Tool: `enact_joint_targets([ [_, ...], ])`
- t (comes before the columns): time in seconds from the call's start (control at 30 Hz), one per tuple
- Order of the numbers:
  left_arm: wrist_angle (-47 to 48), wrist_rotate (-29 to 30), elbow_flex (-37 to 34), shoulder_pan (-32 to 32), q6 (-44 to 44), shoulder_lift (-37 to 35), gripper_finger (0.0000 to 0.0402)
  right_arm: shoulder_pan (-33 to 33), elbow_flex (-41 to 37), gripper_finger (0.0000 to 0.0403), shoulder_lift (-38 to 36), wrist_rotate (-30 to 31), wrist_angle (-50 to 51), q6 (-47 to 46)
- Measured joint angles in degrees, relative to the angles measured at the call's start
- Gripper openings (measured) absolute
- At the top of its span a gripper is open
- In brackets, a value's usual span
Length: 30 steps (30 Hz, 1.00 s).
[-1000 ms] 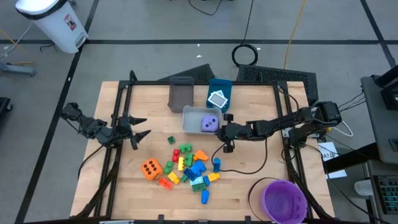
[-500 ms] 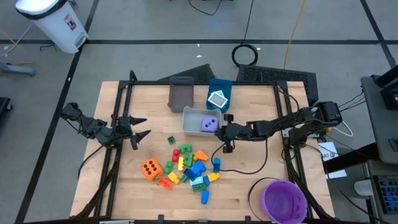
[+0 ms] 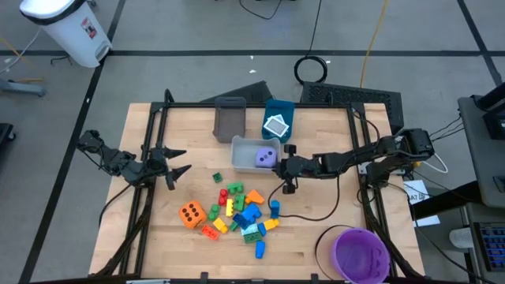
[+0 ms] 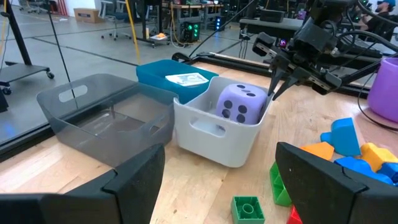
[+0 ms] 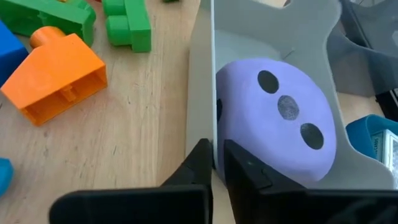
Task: Pick & Place Toys
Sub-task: Adjust the gray bin, then put the orange game dice into the gray bin
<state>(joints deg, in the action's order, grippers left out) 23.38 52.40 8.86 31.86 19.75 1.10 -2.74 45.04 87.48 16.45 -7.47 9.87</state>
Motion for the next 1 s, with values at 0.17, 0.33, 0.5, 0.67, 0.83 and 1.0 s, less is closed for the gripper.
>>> enact_joint_targets([
  [0.17,0.0,0.0,0.0,0.0,0.0,0.0,0.031,0.0,0.0,0.0028,0.0,0.0,0.0,0.0],
  [0.33,0.0,0.0,0.0,0.0,0.0,0.0,0.031,0.0,0.0,0.0038,0.0,0.0,-1.2,-0.2],
  [0.5,0.0,0.0,0.0,0.0,0.0,0.0,0.031,0.0,0.0,0.0055,0.0,0.0,-1.6,-1.3],
  [0.67,0.0,0.0,0.0,0.0,0.0,0.0,0.031,-0.1,0.0,0.0096,0.0,0.0,-2.6,-2.4],
  [0.83,0.0,0.0,0.0,0.0,0.0,0.0,0.031,-2.0,0.0,0.0153,-1.6,0.0,-4.2,-3.2],
  [1.0,0.0,0.0,0.0,0.0,0.0,0.0,0.031,-5.3,0.0,0.0203,-8.5,0.0,-2.8,-3.4],
])
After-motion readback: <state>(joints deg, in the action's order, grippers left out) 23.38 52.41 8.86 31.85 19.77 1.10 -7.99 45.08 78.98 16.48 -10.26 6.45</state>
